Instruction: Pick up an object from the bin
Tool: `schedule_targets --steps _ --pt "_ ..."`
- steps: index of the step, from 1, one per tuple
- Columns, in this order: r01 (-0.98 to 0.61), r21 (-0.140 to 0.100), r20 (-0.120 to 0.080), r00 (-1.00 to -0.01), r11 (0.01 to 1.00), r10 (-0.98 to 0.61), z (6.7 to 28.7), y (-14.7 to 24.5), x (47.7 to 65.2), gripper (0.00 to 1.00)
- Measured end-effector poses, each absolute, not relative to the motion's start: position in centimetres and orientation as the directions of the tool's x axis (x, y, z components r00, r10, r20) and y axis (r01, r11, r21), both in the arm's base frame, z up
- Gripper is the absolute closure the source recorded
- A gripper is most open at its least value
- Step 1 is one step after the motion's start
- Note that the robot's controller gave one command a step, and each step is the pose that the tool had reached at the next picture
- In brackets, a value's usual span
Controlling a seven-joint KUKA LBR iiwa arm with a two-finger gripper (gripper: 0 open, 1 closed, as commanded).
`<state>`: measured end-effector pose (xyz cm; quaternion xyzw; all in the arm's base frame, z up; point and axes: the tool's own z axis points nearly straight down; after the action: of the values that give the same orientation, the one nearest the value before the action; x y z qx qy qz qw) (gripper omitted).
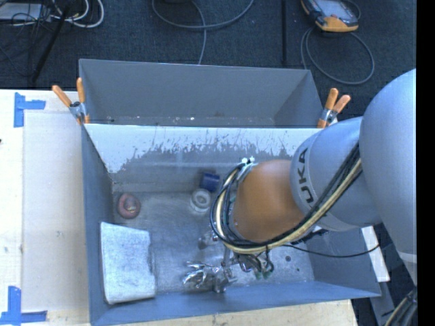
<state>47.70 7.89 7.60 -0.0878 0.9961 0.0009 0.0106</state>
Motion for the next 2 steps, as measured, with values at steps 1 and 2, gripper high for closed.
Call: schedule_targets --steps 1,2 --pt "-0.175 0.001 0.0 -0.985 0.985 -0.175 7.51 7.83 47.21 1.0" --pt "-0.173 0.0 -0.021 -0.985 0.985 -0.173 7.68 7.88 47.7 0.0"
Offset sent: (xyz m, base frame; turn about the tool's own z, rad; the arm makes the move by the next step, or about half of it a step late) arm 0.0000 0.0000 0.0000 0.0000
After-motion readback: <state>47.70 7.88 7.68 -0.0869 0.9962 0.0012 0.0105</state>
